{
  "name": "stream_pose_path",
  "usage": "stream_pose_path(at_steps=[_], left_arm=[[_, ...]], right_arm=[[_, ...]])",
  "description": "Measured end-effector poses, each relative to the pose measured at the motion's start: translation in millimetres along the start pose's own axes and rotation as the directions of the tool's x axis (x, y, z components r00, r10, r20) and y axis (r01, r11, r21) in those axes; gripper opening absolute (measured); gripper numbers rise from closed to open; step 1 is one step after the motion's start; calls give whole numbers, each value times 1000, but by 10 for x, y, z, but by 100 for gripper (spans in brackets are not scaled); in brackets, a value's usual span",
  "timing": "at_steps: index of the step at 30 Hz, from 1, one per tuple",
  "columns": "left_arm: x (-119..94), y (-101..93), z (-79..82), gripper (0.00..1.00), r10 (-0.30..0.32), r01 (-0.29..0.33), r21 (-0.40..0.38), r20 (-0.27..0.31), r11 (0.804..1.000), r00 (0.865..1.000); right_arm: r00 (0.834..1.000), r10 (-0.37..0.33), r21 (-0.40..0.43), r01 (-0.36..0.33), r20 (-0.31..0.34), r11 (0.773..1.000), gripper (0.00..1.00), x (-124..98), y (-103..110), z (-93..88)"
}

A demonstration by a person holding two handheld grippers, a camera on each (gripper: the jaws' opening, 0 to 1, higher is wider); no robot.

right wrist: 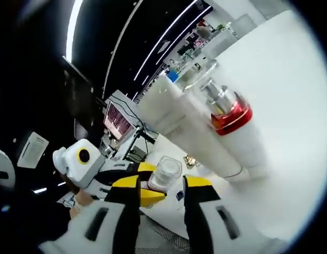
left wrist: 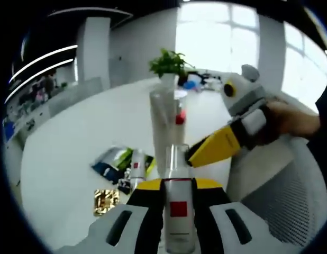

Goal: Arrange the skincare products in the storage area until every visible bottle or jar stands upright without overlapping.

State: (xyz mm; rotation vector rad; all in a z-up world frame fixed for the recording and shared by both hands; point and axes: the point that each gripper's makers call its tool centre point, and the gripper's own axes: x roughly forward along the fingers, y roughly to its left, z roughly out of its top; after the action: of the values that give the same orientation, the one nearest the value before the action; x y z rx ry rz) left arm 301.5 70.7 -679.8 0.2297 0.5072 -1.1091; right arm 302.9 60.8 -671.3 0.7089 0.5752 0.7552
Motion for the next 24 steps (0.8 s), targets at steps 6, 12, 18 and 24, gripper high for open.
stream_pose_path(at_steps=[6,12,18,24], left_arm=[[3,-27,39,16,-9,9,4,20,1000,1000],[-1,-11,65,16,8,-9,32,32,999,999],[14,-82,102,16,-15,13,51,46,999,999],[17,-101,123,16,-19,15,70,51,997,999]], right_arm=[[999,35,60,-36,19,998,29,14,38,22],[996,67,174,-77,62,982,27,-1,58,61],[994,83,241,-97,71,966,23,3,59,41],[995,71,249,-87,70,965,20,-1,52,36]])
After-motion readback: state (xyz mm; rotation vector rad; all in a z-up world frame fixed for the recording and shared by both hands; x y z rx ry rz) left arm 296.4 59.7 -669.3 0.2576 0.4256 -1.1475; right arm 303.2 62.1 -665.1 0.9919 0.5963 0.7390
